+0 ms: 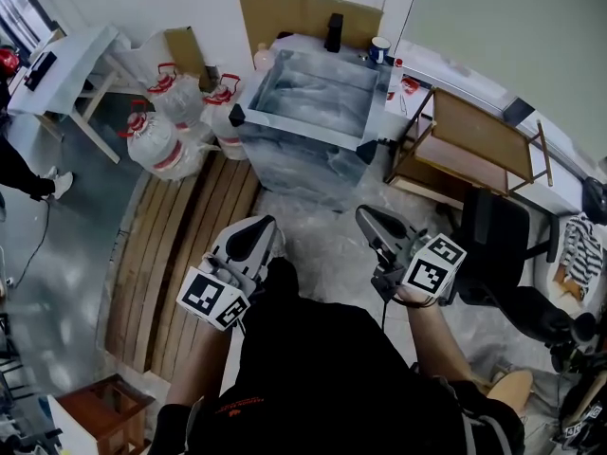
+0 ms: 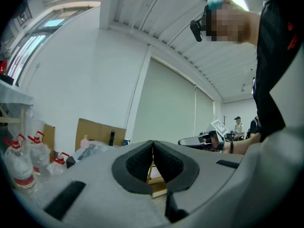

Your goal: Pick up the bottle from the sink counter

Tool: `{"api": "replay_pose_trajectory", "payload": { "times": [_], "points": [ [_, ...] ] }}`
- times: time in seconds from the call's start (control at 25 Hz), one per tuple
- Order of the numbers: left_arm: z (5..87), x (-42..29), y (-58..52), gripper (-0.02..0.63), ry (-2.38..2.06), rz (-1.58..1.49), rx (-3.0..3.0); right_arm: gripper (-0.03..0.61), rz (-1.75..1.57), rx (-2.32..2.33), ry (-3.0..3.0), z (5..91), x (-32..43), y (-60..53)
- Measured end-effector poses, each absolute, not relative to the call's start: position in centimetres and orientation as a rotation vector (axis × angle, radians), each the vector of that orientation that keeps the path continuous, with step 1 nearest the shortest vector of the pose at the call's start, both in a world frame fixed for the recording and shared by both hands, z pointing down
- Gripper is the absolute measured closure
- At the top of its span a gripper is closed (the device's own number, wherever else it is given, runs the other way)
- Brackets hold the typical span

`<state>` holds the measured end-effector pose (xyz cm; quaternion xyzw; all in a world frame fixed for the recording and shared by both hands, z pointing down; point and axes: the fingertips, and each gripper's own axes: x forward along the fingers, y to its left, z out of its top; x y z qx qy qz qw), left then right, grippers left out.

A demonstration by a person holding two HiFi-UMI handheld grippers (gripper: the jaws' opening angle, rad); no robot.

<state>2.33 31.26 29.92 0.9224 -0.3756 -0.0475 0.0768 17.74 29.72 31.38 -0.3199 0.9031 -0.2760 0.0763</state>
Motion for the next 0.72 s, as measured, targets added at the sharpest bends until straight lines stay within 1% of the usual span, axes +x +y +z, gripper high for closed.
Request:
{"api": "replay_pose_trajectory", "payload": {
  "times": [0.28,0.72],
  "points": [
    [31.4,-0.1,24.3,0.595,-1.1,-0.135,2.746,0.575,-0.858,-1.003,2.698,33.0,15.8,23.3],
    [33.9,-5.2,10.5,0.595,-1.05,-0.097,2.695,0.575,-0.948,-1.061,2.694,35.4,10.4,10.5]
  ]
}}
